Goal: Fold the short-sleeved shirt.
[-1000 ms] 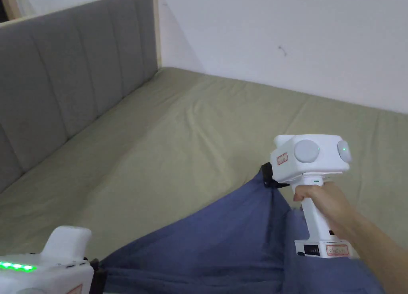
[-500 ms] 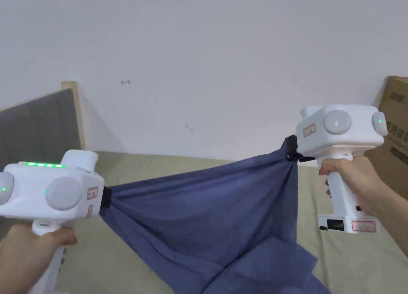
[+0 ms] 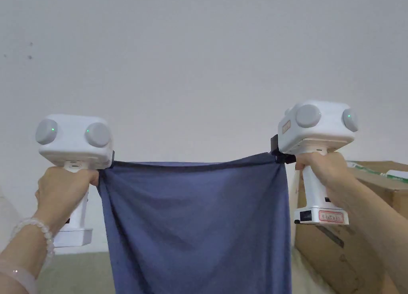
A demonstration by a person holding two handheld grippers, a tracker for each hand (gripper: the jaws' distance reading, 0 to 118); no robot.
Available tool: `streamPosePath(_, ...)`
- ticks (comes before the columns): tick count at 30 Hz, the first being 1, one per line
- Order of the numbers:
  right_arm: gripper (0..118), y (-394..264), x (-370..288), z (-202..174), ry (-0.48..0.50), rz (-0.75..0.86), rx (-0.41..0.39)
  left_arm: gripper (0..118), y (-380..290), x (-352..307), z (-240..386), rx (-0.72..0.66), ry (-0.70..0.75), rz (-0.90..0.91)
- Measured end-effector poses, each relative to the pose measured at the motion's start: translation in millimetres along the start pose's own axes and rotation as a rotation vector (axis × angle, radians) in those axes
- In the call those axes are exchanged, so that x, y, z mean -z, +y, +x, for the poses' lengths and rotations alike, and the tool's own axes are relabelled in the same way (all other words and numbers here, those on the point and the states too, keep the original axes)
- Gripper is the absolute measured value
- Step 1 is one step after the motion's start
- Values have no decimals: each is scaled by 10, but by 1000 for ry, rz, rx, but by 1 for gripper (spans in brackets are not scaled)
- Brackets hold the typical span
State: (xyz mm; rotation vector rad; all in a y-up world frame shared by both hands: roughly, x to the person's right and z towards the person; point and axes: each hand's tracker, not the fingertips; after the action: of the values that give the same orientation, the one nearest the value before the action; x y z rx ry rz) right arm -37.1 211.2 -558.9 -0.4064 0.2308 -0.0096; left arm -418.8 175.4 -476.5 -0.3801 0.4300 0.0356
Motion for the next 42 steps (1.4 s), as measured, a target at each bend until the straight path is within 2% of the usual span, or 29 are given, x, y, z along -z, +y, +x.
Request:
streamPosePath(1,1,126,53,1,-28,9,-5,6,135,51,51,22,0,26)
streamPosePath(5,1,599,221,-8,-13,68,74,6,599,231,143,28,39,83)
streamPosePath(9,1,1027,405,-116,-17,122,62,6,1017,377,88,54,43,180)
streamPosePath(13,1,1309,464,-181,29,194,140,6,1314,456,-17,37,69,248)
streamPosePath(16,1,1322,513,-301,0,206,58,6,1373,469,-76,97,96,269)
streamPosePath(20,1,1153,663,-379,14,178,60,6,1210,544,-126,92,100,251)
streamPosePath(23,1,888,851,-414,12,128,20,6,905,727,-170,112,104,204)
streamPosePath(26,1,512,1143,-410,24,41,36,6,420,1006,-175,135,92,124)
streamPosePath(29,1,13,1541,-462,28,-53,12,6,-176,1393,-139,201,128,26)
streamPosePath(33,1,-855,2221,-538,13,-228,-36,6,-1117,1962,-102,185,96,-161)
streamPosePath(37,1,-1792,2856,-479,10,-413,-37,6,-2084,2373,-91,219,81,-334)
streamPosePath(41,1,-2714,3014,-406,26,-548,-33,6,-2933,2566,-221,208,53,-445)
streamPosePath(42,1,-2939,2981,-372,58,-573,-32,6,-3111,2529,-265,203,37,-478)
